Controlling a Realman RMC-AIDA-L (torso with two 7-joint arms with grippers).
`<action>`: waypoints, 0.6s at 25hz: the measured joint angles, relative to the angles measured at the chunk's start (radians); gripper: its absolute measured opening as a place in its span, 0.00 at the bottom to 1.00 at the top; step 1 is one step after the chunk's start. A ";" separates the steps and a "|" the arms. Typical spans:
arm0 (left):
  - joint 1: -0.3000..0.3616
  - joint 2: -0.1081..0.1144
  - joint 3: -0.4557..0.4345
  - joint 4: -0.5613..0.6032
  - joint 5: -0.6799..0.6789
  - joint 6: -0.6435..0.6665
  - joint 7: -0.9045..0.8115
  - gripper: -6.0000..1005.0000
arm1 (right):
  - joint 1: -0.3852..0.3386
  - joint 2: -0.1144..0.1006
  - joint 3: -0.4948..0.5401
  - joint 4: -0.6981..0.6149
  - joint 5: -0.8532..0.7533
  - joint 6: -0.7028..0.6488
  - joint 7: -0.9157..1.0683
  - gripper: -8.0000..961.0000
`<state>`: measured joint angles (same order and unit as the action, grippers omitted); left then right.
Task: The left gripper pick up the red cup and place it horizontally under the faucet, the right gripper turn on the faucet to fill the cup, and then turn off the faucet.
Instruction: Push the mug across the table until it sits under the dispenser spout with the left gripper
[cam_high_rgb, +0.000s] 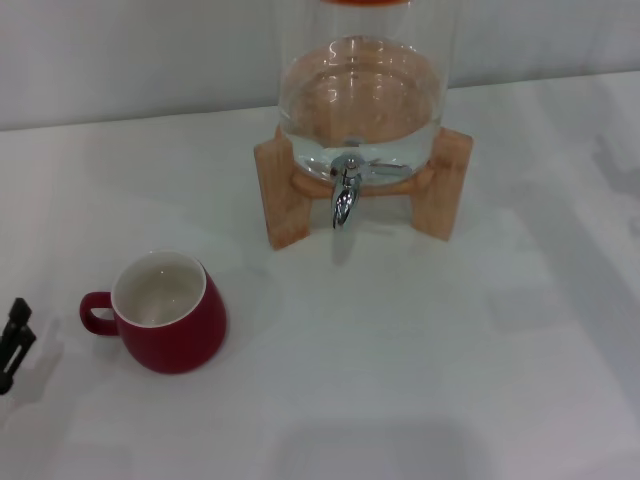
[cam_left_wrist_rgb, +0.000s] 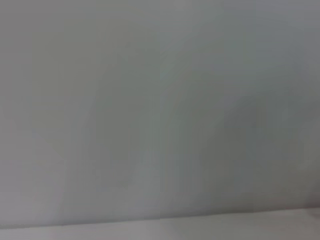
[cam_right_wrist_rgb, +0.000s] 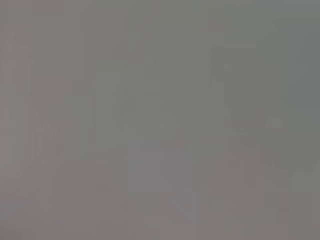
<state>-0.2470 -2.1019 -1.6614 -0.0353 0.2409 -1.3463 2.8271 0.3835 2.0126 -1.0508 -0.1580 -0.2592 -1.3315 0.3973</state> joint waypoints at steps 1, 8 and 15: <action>0.000 0.000 0.000 0.000 0.004 0.000 0.000 0.77 | 0.000 0.000 -0.001 0.000 0.000 0.000 0.000 0.75; 0.011 -0.003 0.002 0.001 0.038 0.000 0.000 0.77 | 0.002 0.000 -0.014 -0.003 0.000 0.000 0.000 0.75; 0.014 -0.003 0.002 0.002 0.069 0.000 0.000 0.76 | 0.002 0.000 -0.020 -0.001 0.000 0.001 0.000 0.75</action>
<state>-0.2335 -2.1047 -1.6598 -0.0335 0.3098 -1.3463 2.8272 0.3853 2.0126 -1.0709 -0.1594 -0.2592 -1.3309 0.3973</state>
